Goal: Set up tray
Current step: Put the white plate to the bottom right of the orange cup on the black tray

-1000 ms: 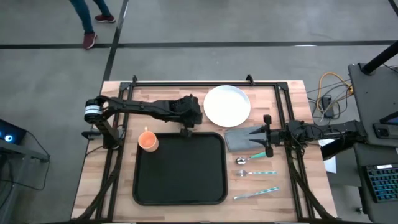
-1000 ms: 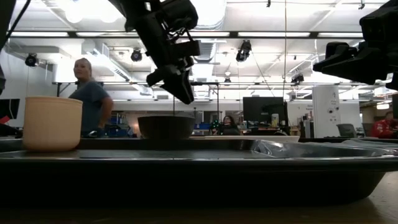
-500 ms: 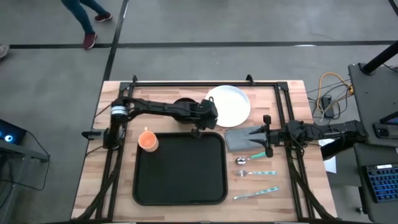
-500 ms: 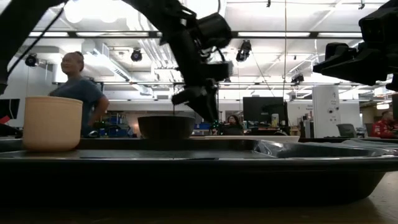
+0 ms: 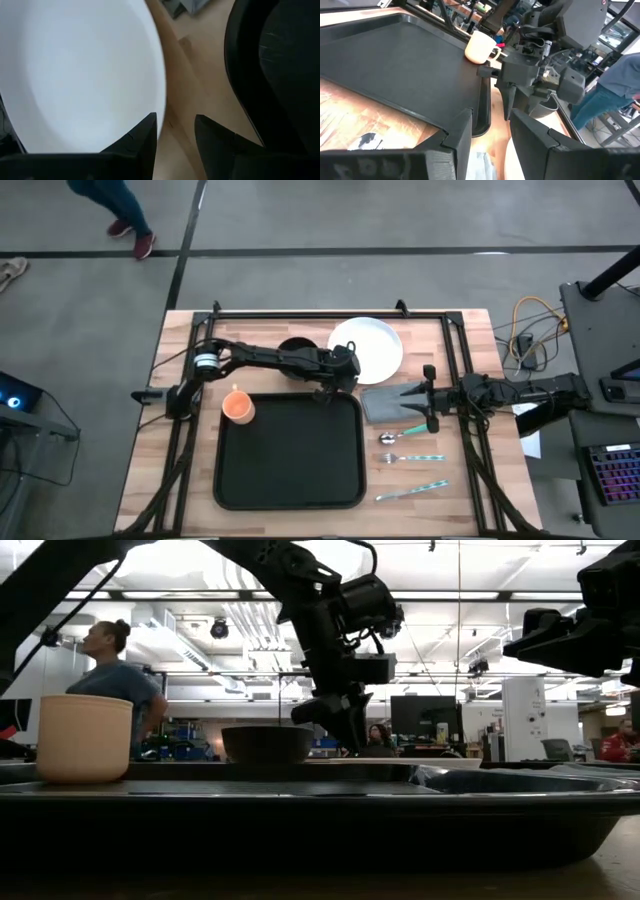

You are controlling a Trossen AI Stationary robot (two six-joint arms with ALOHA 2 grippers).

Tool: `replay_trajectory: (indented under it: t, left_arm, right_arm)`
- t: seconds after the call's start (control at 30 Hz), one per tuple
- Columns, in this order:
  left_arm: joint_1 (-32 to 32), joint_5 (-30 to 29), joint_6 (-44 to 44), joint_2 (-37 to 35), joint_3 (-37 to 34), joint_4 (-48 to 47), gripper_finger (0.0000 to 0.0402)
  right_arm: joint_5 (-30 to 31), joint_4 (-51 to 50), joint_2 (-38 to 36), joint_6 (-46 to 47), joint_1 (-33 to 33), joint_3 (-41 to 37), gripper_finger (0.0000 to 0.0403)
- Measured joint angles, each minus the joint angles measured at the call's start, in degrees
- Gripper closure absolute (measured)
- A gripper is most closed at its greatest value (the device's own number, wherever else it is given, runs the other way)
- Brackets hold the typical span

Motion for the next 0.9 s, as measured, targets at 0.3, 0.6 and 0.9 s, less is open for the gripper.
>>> replay_trajectory:
  t: [0.3,0.6,0.9]
  left_arm:
    - [0.3,0.0,1.0,0.0,0.0,3.0,0.0288]
    - [0.7,0.5,1.1,2.6,-0.1,4.9,0.0288]
    - [1.4,0.5,1.2,3.1,-0.1,6.8,0.0288]
  right_arm:
    - [0.0,0.0,0.0,0.0,0.0,0.0,0.028]
    - [0.0,0.0,0.0,0.0,0.0,0.0,0.028]
    - [0.0,0.0,0.0,0.0,0.0,0.0,0.028]
